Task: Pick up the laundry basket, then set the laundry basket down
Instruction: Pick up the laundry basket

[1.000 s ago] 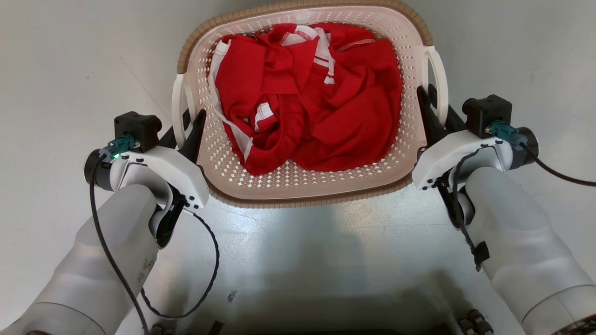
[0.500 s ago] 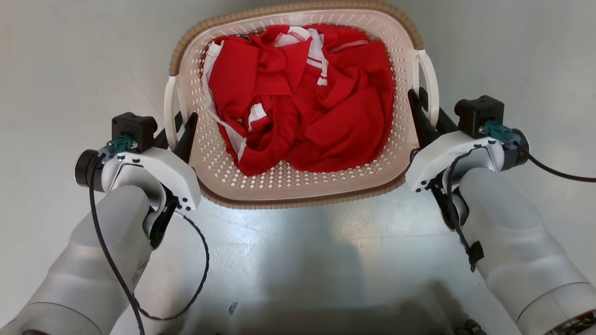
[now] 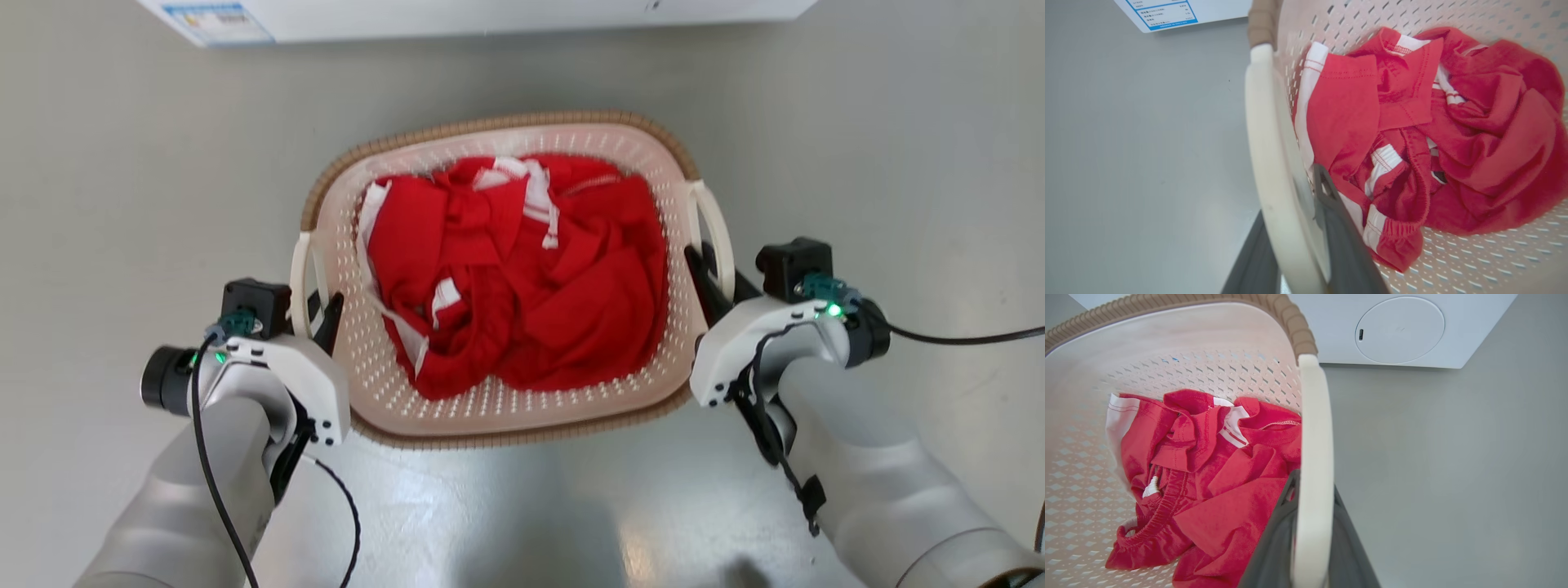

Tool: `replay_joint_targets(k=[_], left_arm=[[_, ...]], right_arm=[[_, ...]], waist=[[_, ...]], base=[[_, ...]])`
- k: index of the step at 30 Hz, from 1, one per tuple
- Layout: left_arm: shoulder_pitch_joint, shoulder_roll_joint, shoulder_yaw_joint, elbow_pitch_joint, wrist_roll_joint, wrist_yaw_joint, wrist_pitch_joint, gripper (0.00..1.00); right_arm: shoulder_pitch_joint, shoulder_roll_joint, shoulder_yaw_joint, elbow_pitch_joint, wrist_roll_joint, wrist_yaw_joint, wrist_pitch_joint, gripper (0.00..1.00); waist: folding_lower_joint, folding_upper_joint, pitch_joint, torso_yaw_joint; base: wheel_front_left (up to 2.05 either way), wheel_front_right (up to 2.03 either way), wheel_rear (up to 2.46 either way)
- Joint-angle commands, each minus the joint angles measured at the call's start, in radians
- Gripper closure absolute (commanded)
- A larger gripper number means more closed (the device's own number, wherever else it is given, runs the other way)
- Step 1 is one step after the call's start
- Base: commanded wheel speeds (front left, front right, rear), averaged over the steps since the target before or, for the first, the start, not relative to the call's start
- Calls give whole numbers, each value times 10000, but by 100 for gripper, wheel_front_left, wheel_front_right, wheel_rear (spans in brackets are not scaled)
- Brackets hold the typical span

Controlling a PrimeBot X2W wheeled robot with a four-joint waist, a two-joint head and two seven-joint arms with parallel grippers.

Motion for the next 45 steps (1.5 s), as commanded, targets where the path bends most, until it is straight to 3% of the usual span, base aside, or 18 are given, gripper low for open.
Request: replay_joint_targets(k=[1,17,45], left_arm=[[361,815,189,453,-130,29,16,100],[1162,267,53,1625,-537,48,324,100],[2389,-357,-452,1923,-573,610,1631,100]], right_arm=[[584,-384,173,201,214,17,40,100],[1253,-384,1319,759,1459,17,303,100],[2192,-384,2671,1261,2778,17,1750,100]], waist=[[0,0,-591,-134],[0,0,-2538,-118],[0,0,-5309,-138]], base=[[0,0,0],[0,0,0],[0,0,0]])
